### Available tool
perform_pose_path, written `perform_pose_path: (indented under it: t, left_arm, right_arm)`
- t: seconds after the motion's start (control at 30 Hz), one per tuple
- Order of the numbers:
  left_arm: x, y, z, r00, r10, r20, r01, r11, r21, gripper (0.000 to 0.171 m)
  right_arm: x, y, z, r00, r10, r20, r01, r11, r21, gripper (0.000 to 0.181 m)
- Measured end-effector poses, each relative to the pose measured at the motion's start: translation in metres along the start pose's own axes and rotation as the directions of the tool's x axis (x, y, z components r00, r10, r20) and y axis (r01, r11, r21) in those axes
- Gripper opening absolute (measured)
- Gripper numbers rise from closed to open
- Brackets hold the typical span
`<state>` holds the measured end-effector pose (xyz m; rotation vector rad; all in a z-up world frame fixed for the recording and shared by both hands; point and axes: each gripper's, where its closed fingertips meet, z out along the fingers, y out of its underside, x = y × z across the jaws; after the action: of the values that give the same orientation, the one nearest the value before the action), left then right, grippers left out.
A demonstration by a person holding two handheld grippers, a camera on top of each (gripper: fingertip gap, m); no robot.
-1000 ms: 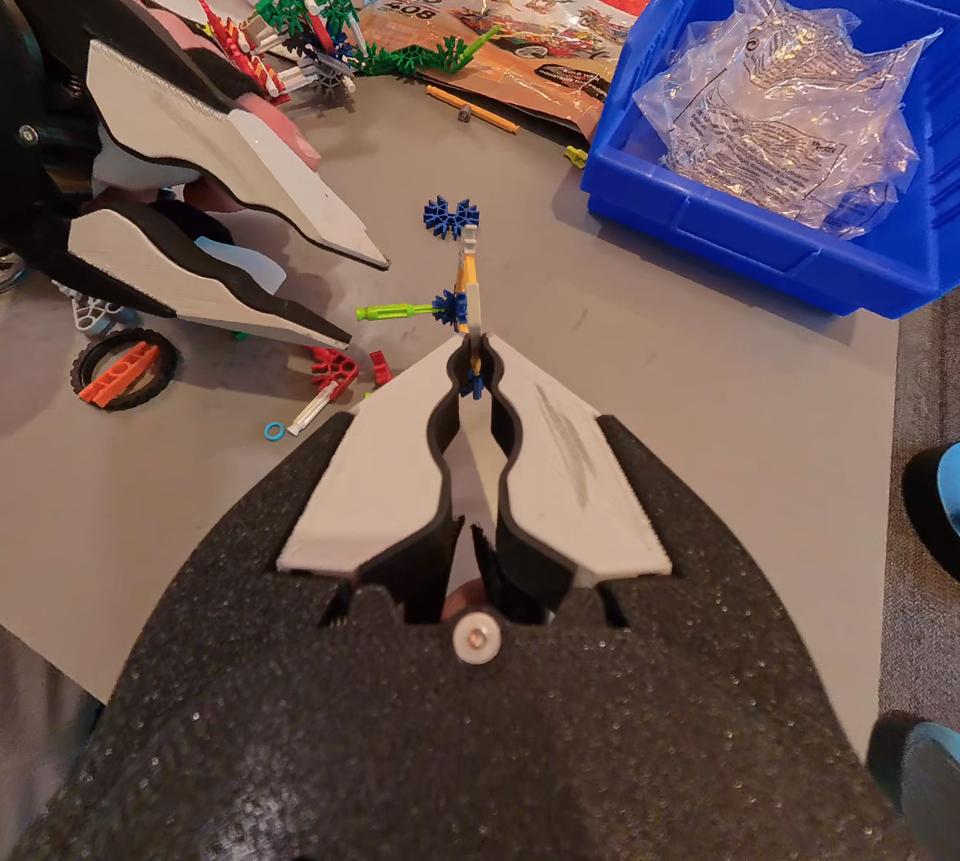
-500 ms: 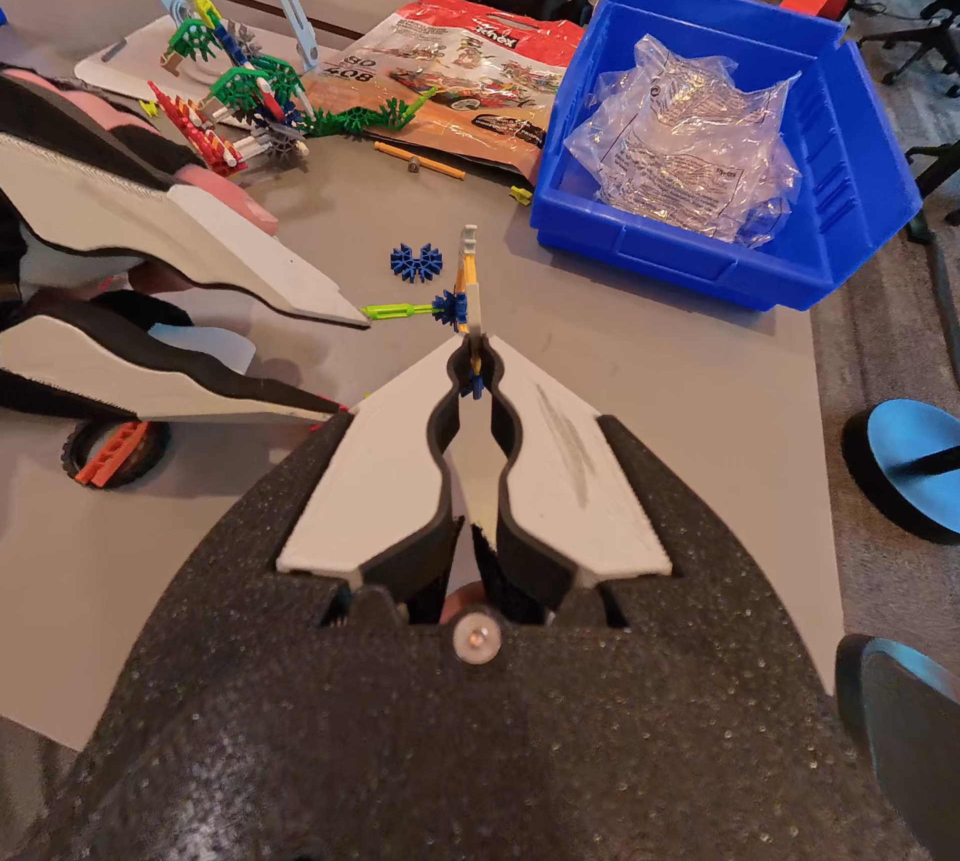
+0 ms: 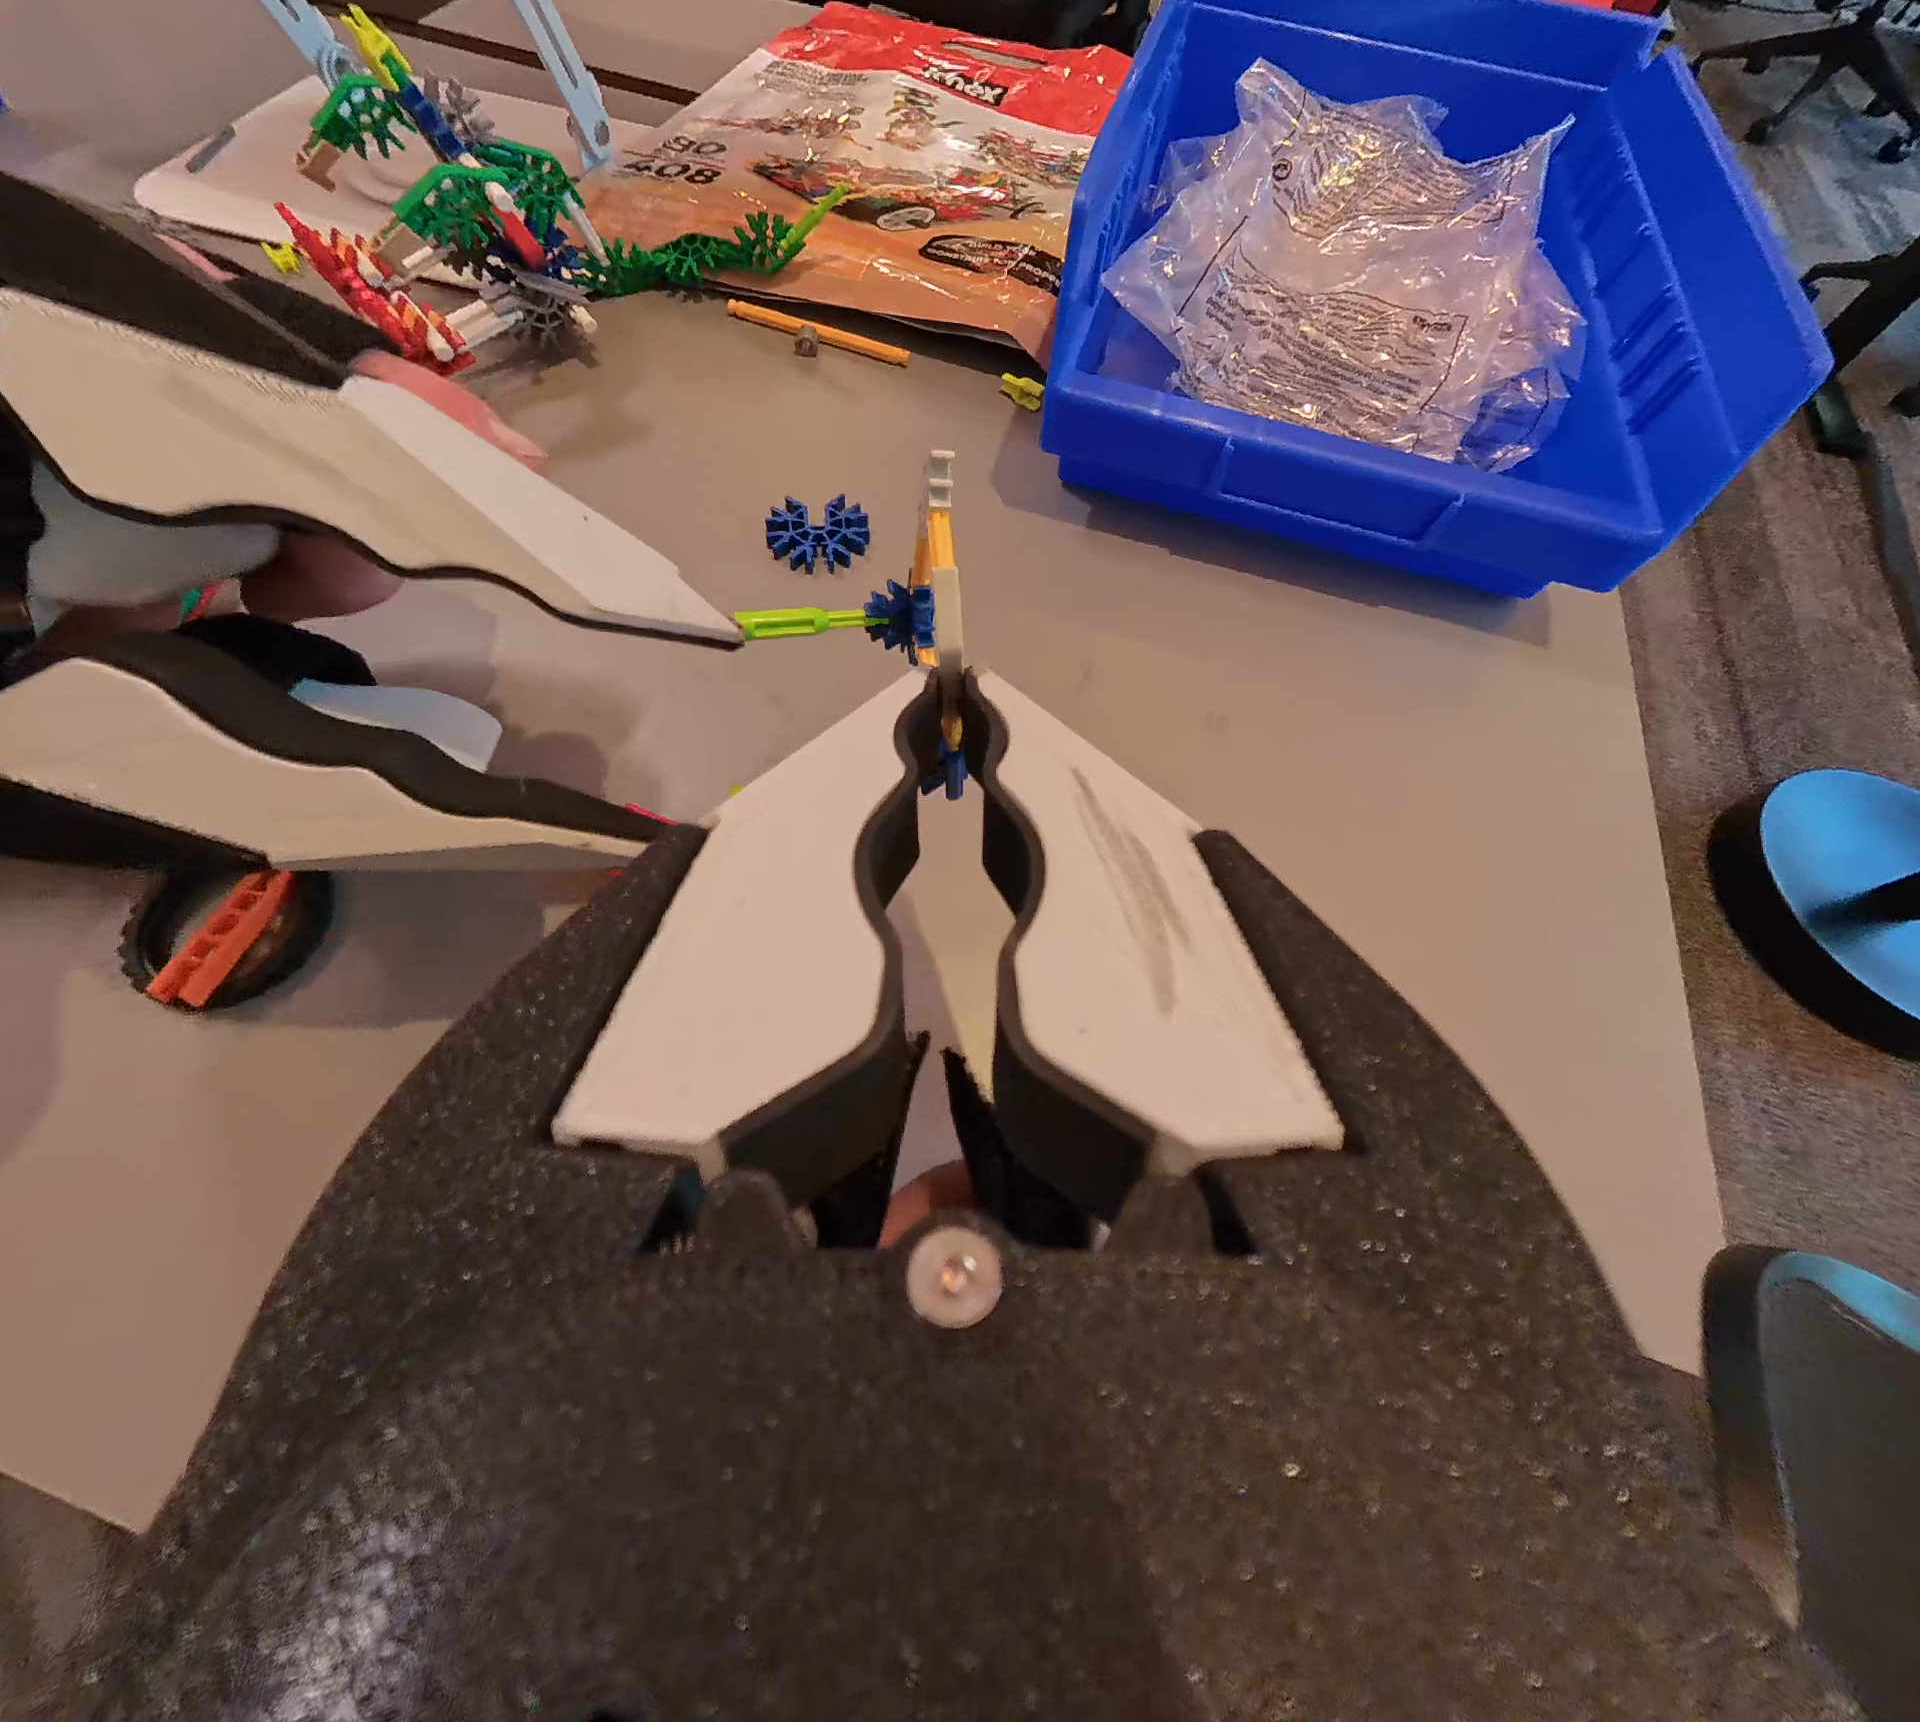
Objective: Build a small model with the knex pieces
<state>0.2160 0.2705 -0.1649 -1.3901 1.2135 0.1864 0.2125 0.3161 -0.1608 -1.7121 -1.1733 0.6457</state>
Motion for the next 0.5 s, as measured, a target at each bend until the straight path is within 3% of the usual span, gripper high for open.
perform_pose_path:
  t: [0.5]
  left_arm:
    - [-0.017, 0.01, -0.003, 0.997, -0.06, 0.052, 0.06, 0.998, -0.003, 0.034]
  right_arm:
    - [0.005, -0.008, -0.008, 0.998, -0.064, -0.028, 0.064, 0.998, -0.003, 0.002]
